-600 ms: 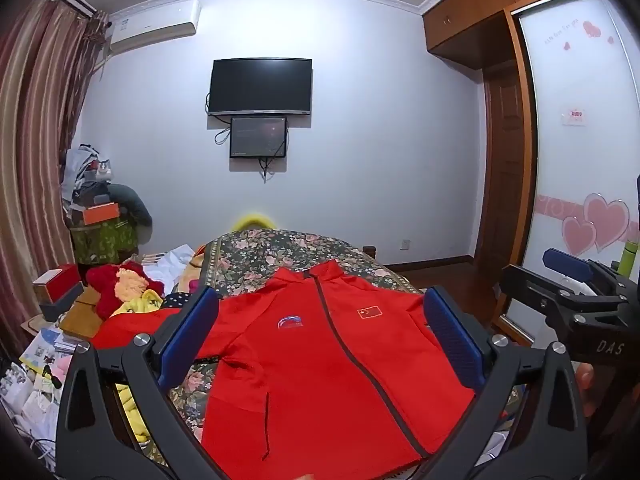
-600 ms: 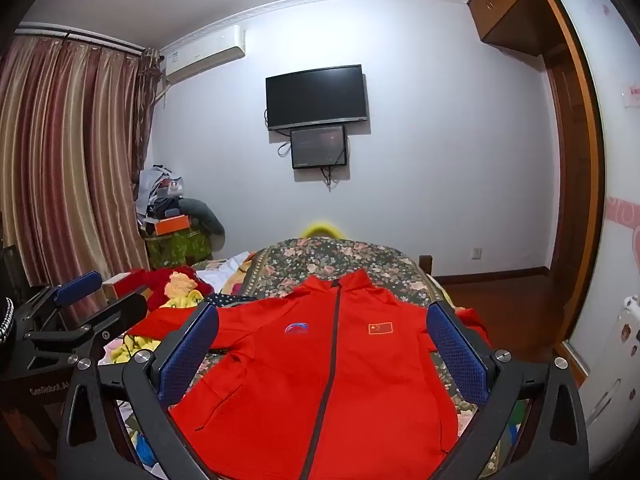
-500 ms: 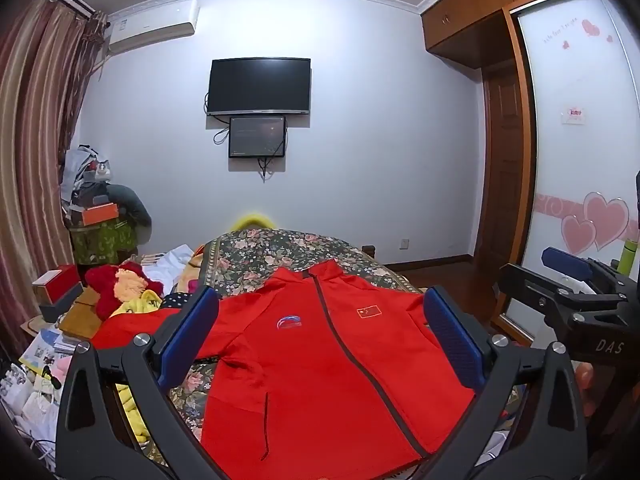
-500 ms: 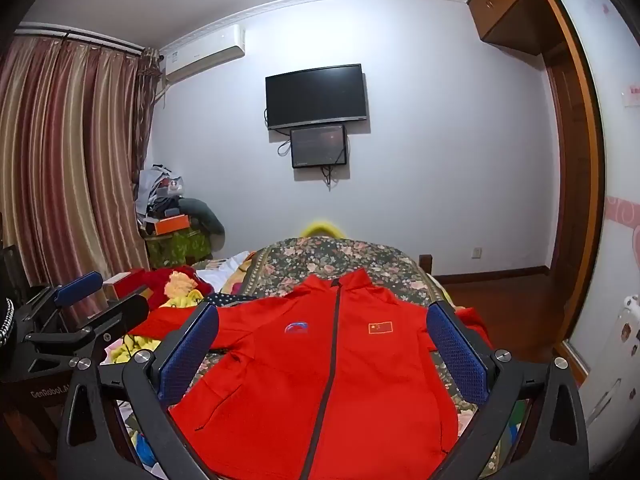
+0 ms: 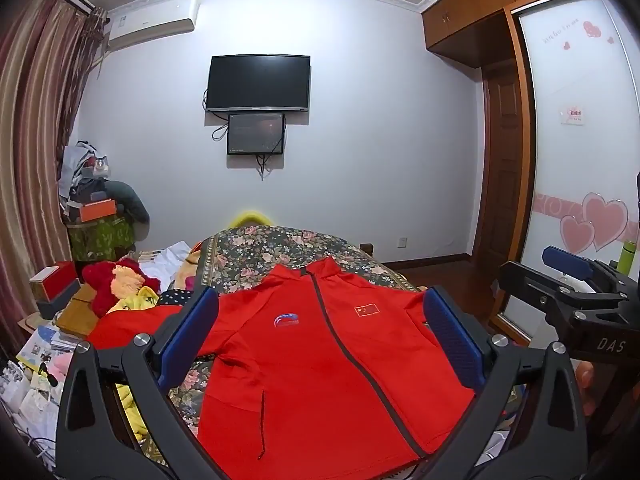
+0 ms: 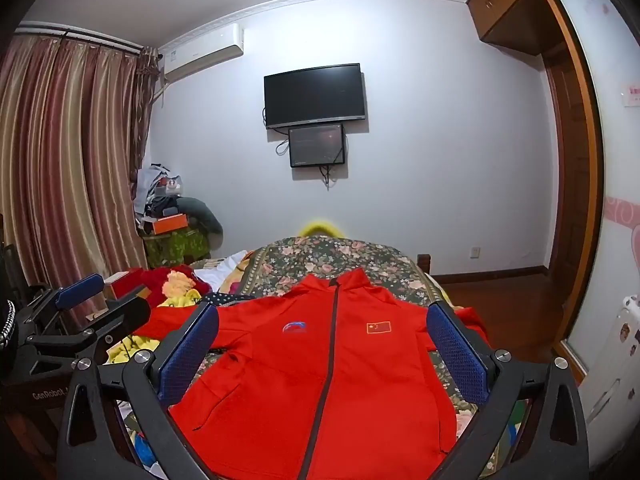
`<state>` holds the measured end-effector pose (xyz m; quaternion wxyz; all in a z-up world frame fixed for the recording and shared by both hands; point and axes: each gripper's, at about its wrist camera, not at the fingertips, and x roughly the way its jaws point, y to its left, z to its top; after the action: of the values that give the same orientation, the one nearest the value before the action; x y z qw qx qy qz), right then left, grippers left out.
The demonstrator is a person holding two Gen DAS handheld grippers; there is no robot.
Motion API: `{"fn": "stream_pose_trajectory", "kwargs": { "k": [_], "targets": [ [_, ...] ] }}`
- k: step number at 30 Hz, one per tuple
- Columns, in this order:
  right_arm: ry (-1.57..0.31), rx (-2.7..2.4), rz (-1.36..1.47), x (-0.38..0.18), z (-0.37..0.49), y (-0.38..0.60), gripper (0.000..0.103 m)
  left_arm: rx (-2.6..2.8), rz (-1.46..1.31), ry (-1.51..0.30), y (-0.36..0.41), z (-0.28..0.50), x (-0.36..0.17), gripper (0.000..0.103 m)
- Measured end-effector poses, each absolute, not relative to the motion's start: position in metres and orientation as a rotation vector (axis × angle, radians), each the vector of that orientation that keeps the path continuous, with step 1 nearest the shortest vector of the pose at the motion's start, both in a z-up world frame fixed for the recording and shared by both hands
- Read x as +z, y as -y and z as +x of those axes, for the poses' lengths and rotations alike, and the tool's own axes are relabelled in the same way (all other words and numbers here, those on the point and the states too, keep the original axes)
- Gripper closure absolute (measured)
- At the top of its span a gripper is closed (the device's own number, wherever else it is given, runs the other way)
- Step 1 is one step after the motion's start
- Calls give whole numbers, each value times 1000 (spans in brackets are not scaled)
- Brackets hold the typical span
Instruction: Fold large clothes
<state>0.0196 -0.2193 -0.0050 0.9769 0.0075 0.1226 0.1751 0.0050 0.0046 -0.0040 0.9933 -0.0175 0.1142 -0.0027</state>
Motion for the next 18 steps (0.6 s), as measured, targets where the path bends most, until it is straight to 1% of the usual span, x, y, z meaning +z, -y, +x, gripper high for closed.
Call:
{"fn": "stream_pose_trajectory", "kwargs": {
  "k": [18],
  "targets": [
    [-247, 350, 12, -20, 21, 229, 0, -9, -41, -242, -4, 7, -3, 0]
  ]
}}
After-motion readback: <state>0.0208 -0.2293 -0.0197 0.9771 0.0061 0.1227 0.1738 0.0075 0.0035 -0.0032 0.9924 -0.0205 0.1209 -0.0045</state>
